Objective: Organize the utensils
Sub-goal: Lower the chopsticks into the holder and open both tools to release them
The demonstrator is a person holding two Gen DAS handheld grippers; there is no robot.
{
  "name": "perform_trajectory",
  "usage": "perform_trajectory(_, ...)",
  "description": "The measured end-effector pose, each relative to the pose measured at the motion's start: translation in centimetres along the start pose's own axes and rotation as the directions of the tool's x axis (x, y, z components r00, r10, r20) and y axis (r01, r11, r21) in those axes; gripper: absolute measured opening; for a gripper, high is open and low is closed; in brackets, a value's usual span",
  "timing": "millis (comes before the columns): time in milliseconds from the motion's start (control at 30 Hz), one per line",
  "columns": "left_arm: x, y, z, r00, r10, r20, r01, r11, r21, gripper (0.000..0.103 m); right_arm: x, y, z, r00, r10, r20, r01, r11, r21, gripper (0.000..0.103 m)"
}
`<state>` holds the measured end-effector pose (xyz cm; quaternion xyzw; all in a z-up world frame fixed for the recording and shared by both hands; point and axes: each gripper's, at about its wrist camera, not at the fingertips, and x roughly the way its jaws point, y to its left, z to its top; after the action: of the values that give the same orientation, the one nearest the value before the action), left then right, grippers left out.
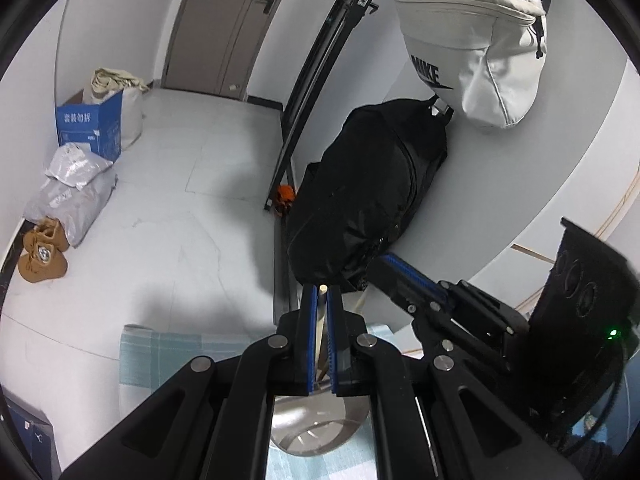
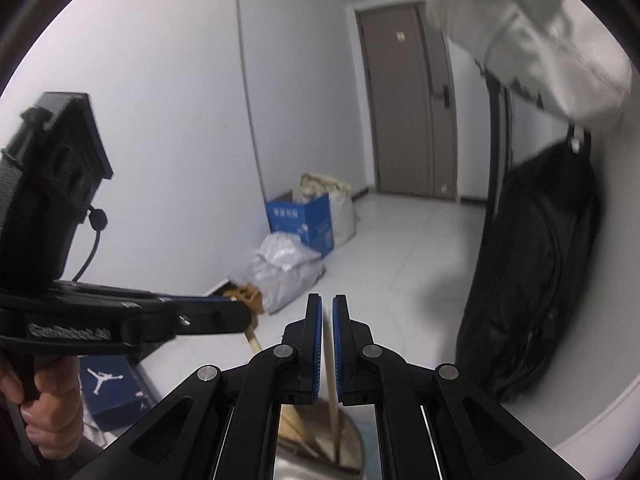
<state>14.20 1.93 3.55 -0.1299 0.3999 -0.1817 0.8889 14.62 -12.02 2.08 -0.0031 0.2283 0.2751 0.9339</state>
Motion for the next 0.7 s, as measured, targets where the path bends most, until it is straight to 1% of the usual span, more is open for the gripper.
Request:
perform_trajectory(133, -0.2, 0.5, -0.1, 1.0, 0.02, -0.019, -0.02, 0.999, -0.026, 0.002, 0.3, -0.4, -1.0, 0.998, 0.029, -0.049, -0.027, 0.998, 0.049, 0.007)
perform_trajectory(167, -0.4, 0.5, -0.2, 0.999, 0.036, -0.011, -0.036, 0.999, -0.026, 0.005, 0.3, -0.3, -1.3, 0.998, 0.035, -0.056, -0.032, 0.998, 0.053, 0.007)
perform_trajectory(200, -0.5, 0.5, -0.3, 0.999, 0.048, -0.006, -0.048, 0.999, -0.024, 0.016, 0.0, -0.2, -1.5, 0.998, 0.035, -0.061, -0.031, 0.998, 0.054, 0.007)
perform_trajectory(233, -0.8, 0.5, -0.4, 0.998, 0.059, -0.001, -0.059, 0.998, -0.025, 0.023, -0.2, -0.2, -1.7, 0.997, 0.03, -0.065, -0.027, 0.998, 0.055, 0.009)
perform_trajectory(267, -1.2, 0.6, -0.5, 0.998, 0.065, 0.014, -0.064, 0.997, -0.036, 0.036, -0.6, -0.2, -1.8, 0.998, 0.028, -0.064, -0.024, 0.998, 0.062, 0.01)
perform_trajectory(300, -1.6, 0.7, -0.6, 0.998, 0.062, 0.027, -0.06, 0.997, -0.043, 0.042, -0.9, -0.3, -1.9, 0.998, 0.027, -0.06, -0.022, 0.997, 0.074, 0.018)
perform_trajectory(333, -1.9, 0.7, -0.7, 0.997, 0.063, 0.04, -0.062, 0.997, -0.046, 0.042, -1.2, -0.5, -1.9, 0.998, 0.024, -0.054, -0.02, 0.996, 0.087, 0.028)
perform_trajectory(400, -2.6, 0.4, -0.9, 0.994, 0.097, 0.052, -0.095, 0.995, -0.043, 0.042, -2.2, -0.6, -2.0, 0.999, 0.018, -0.038, -0.014, 0.995, 0.104, 0.034)
perform_trajectory(500, -3.3, -0.2, -1.1, 0.992, 0.107, 0.061, -0.105, 0.994, -0.042, 0.043, -3.5, -0.6, -1.9, 1.0, 0.005, -0.025, -0.002, 0.994, 0.114, 0.036)
perform_trajectory(533, -3.5, -0.5, -1.1, 0.991, 0.117, 0.064, -0.115, 0.993, -0.039, 0.043, -3.9, -0.6, -1.8, 1.0, 0.001, -0.021, 0.001, 0.993, 0.12, 0.04)
perform_trajectory(633, -4.4, -1.1, -1.4, 0.989, 0.128, 0.08, -0.126, 0.992, -0.027, 0.044, -5.5, -0.3, -2.0, 1.0, -0.005, -0.003, 0.006, 0.992, 0.129, 0.046)
perform_trajectory(700, -5.1, -1.6, -1.7, 0.985, 0.142, 0.096, -0.141, 0.99, -0.017, 0.054, -6.5, 0.0, -2.0, 1.0, -0.012, 0.006, 0.011, 0.991, 0.13, 0.049)
